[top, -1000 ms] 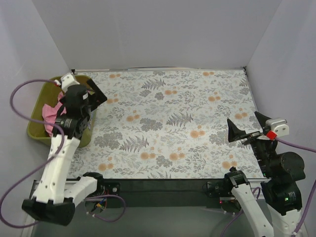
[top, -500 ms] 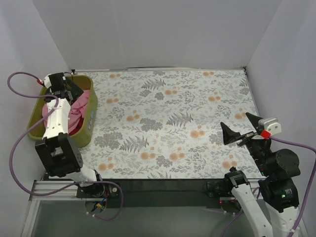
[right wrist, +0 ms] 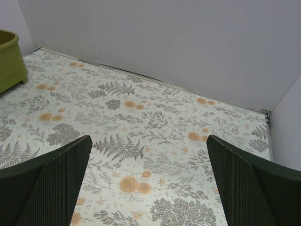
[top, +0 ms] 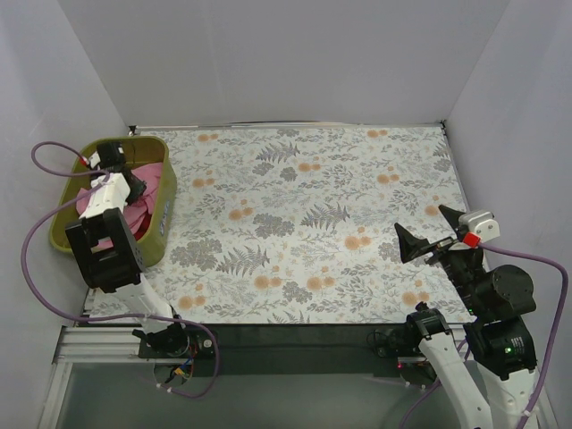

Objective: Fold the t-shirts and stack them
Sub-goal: Grab the tshirt from the pile, then move the tshirt to the center of the board, then flatten the tshirt out

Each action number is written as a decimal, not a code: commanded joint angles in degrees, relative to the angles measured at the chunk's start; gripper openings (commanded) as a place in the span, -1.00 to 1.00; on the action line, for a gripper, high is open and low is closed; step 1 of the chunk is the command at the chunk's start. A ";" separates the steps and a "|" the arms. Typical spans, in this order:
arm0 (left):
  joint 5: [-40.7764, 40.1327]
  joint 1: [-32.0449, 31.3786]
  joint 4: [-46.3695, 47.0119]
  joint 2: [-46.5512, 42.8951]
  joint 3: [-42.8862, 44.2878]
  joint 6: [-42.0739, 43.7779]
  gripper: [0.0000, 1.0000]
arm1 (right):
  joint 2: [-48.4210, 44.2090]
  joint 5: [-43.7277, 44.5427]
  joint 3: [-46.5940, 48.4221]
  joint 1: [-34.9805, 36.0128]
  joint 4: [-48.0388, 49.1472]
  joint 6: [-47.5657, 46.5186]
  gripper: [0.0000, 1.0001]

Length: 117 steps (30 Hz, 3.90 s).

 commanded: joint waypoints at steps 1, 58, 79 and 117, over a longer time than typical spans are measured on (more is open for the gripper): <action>0.66 0.22 2.82 -1.84 0.32 1.64 -0.57 | 0.78 -1.06 0.72 0.43 0.52 -0.71 0.97; 9.19 -75.32 13.46 -21.20 -20.52 -1.34 0.63 | 31.88 -5.80 -9.10 0.43 -11.72 18.18 0.63; -0.22 -74.84 13.28 -22.06 -27.10 -13.12 0.58 | 53.43 -21.27 -18.35 0.34 14.85 24.16 -0.15; 13.68 -55.49 3.08 -34.11 -34.40 -1.25 0.58 | 49.67 0.61 -3.65 12.84 -0.79 21.18 0.23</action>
